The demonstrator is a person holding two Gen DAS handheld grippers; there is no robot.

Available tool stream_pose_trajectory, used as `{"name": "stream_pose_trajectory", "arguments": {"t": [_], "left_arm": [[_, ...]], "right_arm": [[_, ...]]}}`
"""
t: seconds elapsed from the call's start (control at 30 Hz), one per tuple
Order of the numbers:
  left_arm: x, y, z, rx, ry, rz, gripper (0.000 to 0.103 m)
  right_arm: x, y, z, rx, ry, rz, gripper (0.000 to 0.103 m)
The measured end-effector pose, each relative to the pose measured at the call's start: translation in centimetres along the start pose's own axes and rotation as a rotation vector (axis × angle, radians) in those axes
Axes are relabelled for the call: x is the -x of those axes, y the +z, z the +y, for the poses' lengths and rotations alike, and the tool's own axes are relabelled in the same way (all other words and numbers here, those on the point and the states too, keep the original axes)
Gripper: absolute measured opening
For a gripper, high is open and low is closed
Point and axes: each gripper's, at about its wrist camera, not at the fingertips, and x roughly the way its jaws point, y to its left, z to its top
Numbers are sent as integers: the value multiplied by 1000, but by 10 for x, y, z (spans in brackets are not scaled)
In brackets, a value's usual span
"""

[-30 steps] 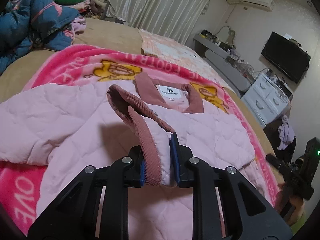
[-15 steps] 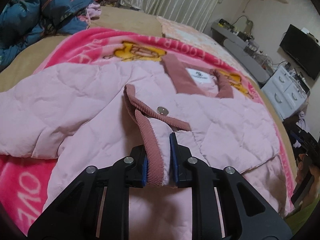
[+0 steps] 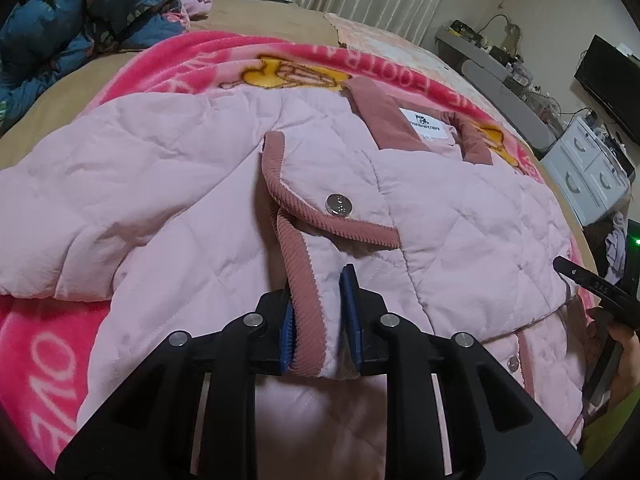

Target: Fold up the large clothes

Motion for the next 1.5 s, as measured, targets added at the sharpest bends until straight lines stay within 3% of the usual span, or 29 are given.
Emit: {"name": "stream_pose_trajectory", "arguments": {"t": [0.23,0.43,0.5,0.73,0.8,0.87,1.13,1.5], "left_arm": [[-2,0,-2,-6,11,16,19],[4,2,-5,-13,30,28,27],[9,3,-5,-14,35,29,41],[32,4,-7,-8,62,15,68],[40,3,-9,-21,75,9,85],[50,1,-11,-33,77,-7,94],[88,3,-6,-15,106,-80,94],[124,1,40,89,174,-131,94]], "right_arm": [[3,-1,-1,-27,-2,-11,94],[20,4,-2,-75,45,-32,95],[28,6,-1,-86,69,-53,95],[58,11,21,-77,161,-114,99],[64,12,29,-59,171,-122,99],[71,12,39,-35,176,-134,99],[96,6,77,54,202,-175,99],[121,-7,129,120,256,-192,99]]}}
